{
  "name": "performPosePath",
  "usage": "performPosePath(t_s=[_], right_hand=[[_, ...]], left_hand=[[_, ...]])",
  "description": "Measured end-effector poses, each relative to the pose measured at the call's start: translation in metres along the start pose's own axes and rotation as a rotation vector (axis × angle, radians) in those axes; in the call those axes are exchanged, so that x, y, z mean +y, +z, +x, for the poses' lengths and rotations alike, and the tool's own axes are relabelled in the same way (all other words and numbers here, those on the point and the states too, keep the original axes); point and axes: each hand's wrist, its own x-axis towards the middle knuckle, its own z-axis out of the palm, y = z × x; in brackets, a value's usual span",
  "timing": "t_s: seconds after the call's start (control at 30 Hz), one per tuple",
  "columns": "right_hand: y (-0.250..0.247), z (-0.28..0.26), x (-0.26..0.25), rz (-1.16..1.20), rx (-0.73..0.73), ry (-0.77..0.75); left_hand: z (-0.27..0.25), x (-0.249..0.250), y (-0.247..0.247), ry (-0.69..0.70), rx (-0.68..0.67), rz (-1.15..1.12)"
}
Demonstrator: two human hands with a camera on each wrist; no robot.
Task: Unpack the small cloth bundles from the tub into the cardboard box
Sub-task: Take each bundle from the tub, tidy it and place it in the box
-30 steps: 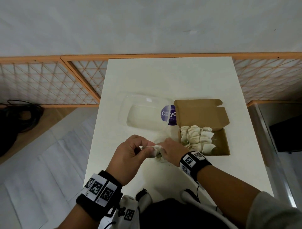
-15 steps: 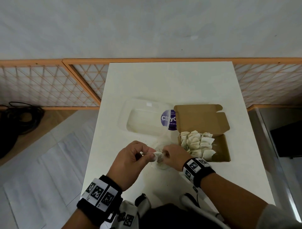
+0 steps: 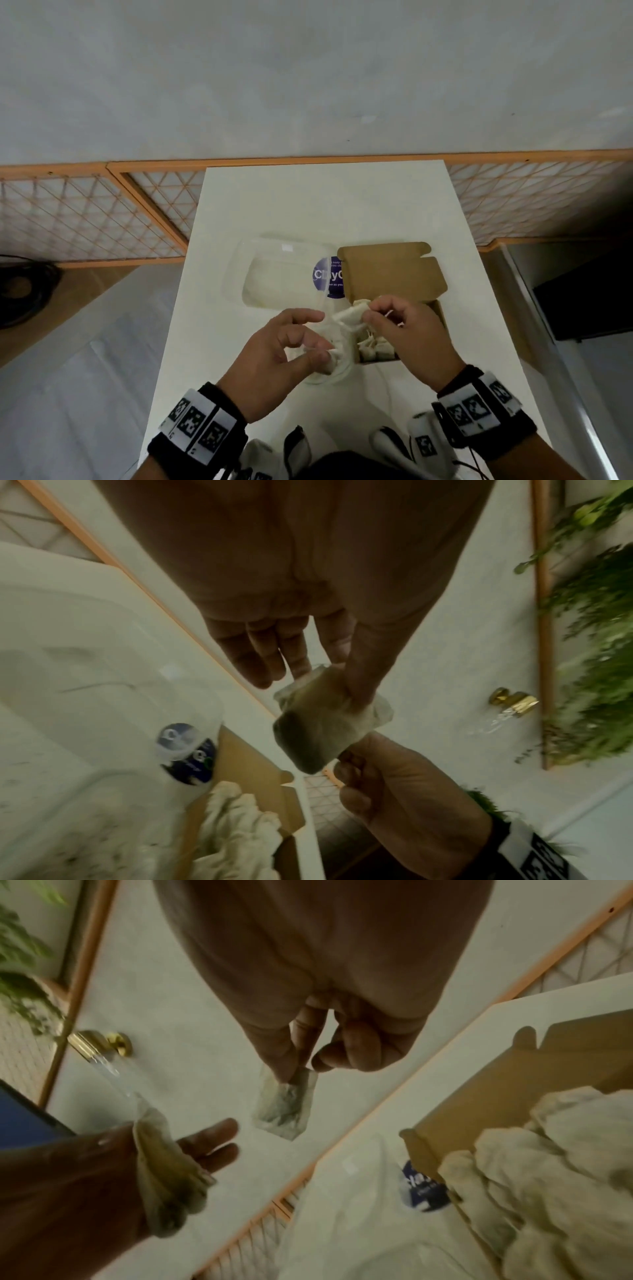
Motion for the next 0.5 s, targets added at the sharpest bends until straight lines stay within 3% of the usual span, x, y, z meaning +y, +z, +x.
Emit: performPosePath(t_s=[0.27,0.5], right_hand=[[-0.030,-0.024,-0.034,0.233,-0.048,-0.064],[-0.032,-0.031,-0.034,0.495,-0.030,-0.018]], left_hand=[[0.017,0.034,0.015,0.178,-0.077,-0.076],[0.022,0.041,0.034,0.205,-0.048,-0.206]])
